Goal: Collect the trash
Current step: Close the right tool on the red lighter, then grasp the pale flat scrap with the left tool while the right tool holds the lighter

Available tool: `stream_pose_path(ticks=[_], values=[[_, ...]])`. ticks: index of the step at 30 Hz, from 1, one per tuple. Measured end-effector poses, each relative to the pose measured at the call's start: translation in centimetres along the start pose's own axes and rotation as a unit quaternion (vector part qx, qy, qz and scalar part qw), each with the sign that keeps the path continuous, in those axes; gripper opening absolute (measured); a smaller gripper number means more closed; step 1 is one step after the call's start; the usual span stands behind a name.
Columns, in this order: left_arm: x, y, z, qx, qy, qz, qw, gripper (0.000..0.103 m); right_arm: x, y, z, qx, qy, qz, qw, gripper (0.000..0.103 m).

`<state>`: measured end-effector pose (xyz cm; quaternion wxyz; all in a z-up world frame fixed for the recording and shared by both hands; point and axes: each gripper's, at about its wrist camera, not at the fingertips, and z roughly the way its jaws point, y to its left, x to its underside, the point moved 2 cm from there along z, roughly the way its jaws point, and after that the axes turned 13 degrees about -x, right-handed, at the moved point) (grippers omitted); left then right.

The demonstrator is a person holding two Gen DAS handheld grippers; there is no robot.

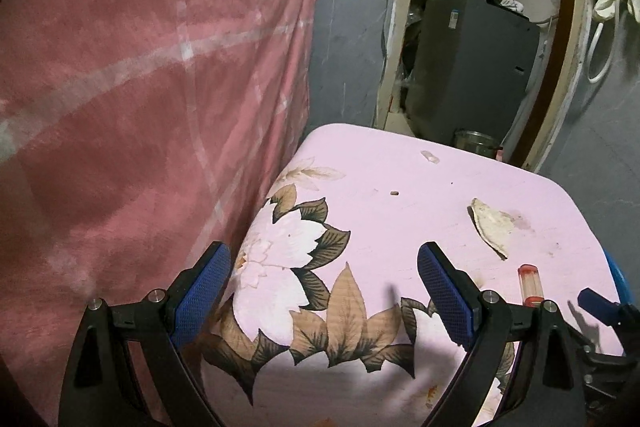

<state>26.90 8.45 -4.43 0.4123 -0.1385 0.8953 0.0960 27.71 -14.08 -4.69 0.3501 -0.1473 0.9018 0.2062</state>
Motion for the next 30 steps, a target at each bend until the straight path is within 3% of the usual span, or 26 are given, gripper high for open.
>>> stream_pose_path(ticks=[5, 14, 22, 30], values=[[-0.1, 0.3, 0.4, 0.008, 0.011, -0.005, 0.9999, 0.092, -0.1, 0.0, 1.7, 0.005, 0.038, -0.004, 0.999, 0.070], [-0.7, -0.1, 1.1, 0.020, 0.029, -0.004, 0.9994, 0.092, -1.4, -2.1, 1.9, 0.020, 0.039, -0.014, 0.999, 0.023], [-1.3, -3.7, 1.0, 0.047, 0.018, 0.037, 0.9981, 0.091, -2.3, -5.2, 1.5, 0.009, 0.033, -0.006, 0.999, 0.022], [-1.5, -8.2, 2.3, 0.080, 0.033, 0.087, 0.9924, 0.091, -2.4, -8.7, 0.5, 0.001, 0.024, -0.001, 1.000, 0.021]])
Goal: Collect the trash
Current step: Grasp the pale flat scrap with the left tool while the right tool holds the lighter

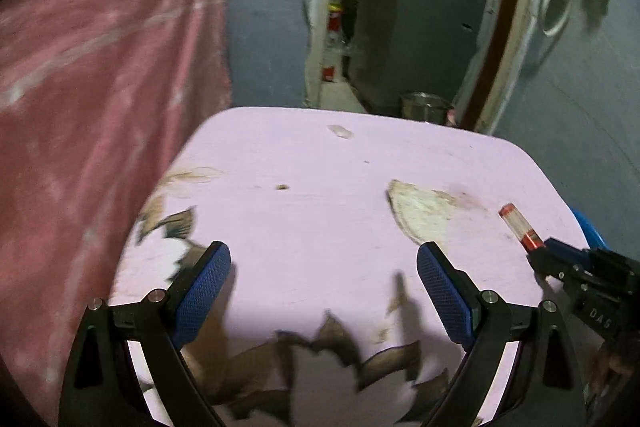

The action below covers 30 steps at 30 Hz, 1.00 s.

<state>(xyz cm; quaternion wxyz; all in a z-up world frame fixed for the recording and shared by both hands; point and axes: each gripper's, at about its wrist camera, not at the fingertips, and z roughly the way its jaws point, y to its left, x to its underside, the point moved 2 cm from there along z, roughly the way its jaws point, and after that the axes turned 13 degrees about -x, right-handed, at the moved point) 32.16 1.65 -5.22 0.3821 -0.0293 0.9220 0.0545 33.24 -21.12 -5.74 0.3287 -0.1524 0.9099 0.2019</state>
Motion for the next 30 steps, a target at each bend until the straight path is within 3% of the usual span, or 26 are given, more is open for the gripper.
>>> stream_pose_path(ticks=[10, 12, 18, 30], values=[[-1.9, -4.4, 2.6, 0.032, 0.021, 0.066, 0.9971, 0.091, -0.4, -1.9, -0.3, -0.018, -0.011, 0.008, 1.000, 0.021], [-2.1, -5.4, 3.4, 0.043, 0.042, 0.085, 0.9946, 0.091, -0.3, -1.9, -0.3, -0.023, -0.013, 0.011, 1.000, 0.021], [-3.1, -6.2, 4.8, 0.049, 0.061, 0.092, 0.9927, 0.090, -0.3, -2.4, -0.7, -0.033, -0.018, 0.013, 0.999, 0.021], [-2.2, -8.5, 5.0, 0.041, 0.062, 0.140, 0.9873, 0.062, -0.1, -2.8, -1.0, -0.040, -0.021, 0.015, 0.999, 0.021]])
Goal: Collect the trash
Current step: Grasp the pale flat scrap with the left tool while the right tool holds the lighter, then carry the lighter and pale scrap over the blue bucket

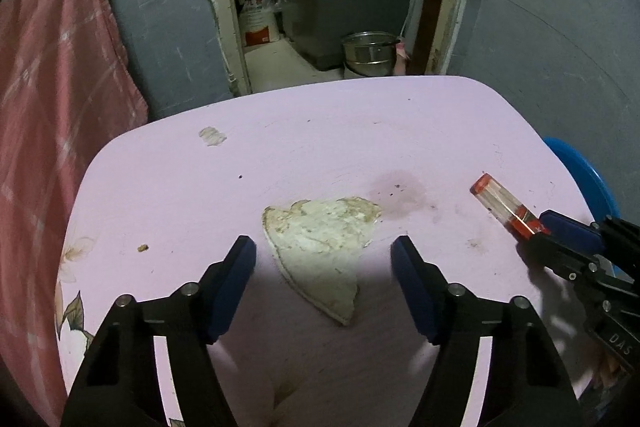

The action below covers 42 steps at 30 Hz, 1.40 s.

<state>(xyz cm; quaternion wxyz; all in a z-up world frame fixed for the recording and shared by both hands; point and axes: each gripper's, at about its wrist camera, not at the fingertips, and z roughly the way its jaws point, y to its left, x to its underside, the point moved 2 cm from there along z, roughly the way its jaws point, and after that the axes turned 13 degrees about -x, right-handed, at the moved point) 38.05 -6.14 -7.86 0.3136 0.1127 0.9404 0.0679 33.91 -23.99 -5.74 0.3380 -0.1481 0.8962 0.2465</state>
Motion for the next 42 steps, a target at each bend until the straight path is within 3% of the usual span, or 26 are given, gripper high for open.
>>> stream_pose_path(ticks=[3, 13, 21, 25, 34, 42], values=[[-0.1, -0.5, -0.2, 0.004, -0.005, 0.009, 0.9999, 0.048, 0.0, 0.0, -0.1, -0.001, -0.001, 0.001, 1.000, 0.021], [1.0, -1.2, -1.4, -0.020, -0.038, 0.037, 0.9984, 0.046, 0.1, 0.4, -0.4, -0.006, -0.008, -0.003, 1.000, 0.021], [2.2, -1.0, -3.8, 0.006, -0.059, -0.010, 0.9982, 0.046, 1.0, 1.1, -1.6, 0.006, -0.036, -0.028, 0.999, 0.021], [2.6, -1.2, -5.5, 0.019, -0.081, -0.039, 0.9957, 0.046, 1.4, 1.4, -3.3, 0.014, -0.072, -0.037, 0.997, 0.021], [1.8, -3.2, -9.8, 0.049, -0.165, -0.108, 0.9791, 0.046, 1.9, 1.7, -9.0, 0.081, -0.178, -0.079, 0.977, 0.021], [0.6, -7.7, -13.7, 0.070, -0.237, -0.121, 0.9613, 0.046, 2.8, 0.5, -14.5, 0.143, -0.251, -0.096, 0.953, 0.021]])
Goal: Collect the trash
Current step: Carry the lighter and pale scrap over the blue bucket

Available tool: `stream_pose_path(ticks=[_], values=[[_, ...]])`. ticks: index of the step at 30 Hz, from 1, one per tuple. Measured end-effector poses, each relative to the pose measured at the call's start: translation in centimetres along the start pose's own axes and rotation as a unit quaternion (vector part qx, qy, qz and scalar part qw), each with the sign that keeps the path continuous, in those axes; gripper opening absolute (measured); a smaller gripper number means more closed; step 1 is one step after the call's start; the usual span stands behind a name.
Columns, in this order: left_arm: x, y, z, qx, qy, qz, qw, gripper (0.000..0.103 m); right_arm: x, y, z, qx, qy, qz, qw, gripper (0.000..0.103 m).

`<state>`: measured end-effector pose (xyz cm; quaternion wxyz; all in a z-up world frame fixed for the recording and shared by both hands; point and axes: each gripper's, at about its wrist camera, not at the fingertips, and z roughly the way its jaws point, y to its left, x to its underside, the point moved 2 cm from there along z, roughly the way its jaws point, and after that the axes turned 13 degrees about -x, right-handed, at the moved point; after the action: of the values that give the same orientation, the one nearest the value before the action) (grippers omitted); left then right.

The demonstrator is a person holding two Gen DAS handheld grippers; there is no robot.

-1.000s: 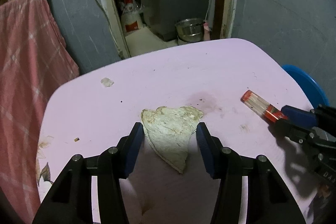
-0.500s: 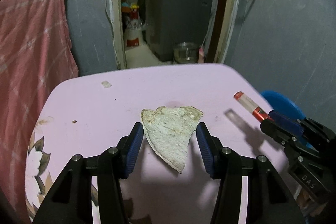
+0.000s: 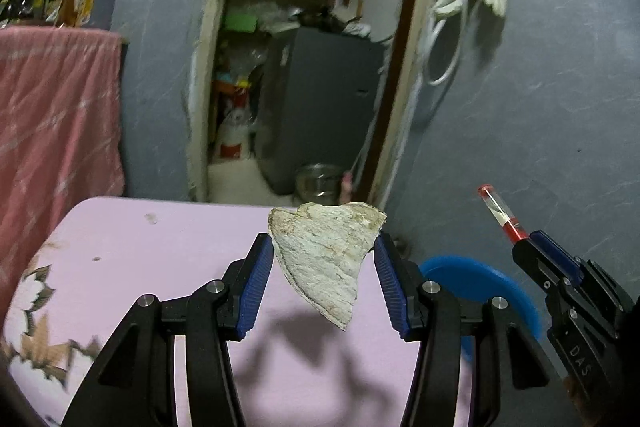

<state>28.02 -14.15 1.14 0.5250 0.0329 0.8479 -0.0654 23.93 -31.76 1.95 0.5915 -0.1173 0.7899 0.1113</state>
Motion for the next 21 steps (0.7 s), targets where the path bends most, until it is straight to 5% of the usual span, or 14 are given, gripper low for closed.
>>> stream_pose_path(ticks=[9, 21], values=[[0.0, -8.3, 0.2, 0.042, -0.035, 0.030, 0.9981, 0.046, 0.3, -5.8, -4.4, 0.071, -0.035, 0.021, 0.997, 0.021], [1.2, -16.1, 3.2, 0.076, 0.003, 0.065, 0.9950, 0.046, 3.5, -12.5, -6.8, 0.107, -0.018, 0.087, 0.990, 0.021]])
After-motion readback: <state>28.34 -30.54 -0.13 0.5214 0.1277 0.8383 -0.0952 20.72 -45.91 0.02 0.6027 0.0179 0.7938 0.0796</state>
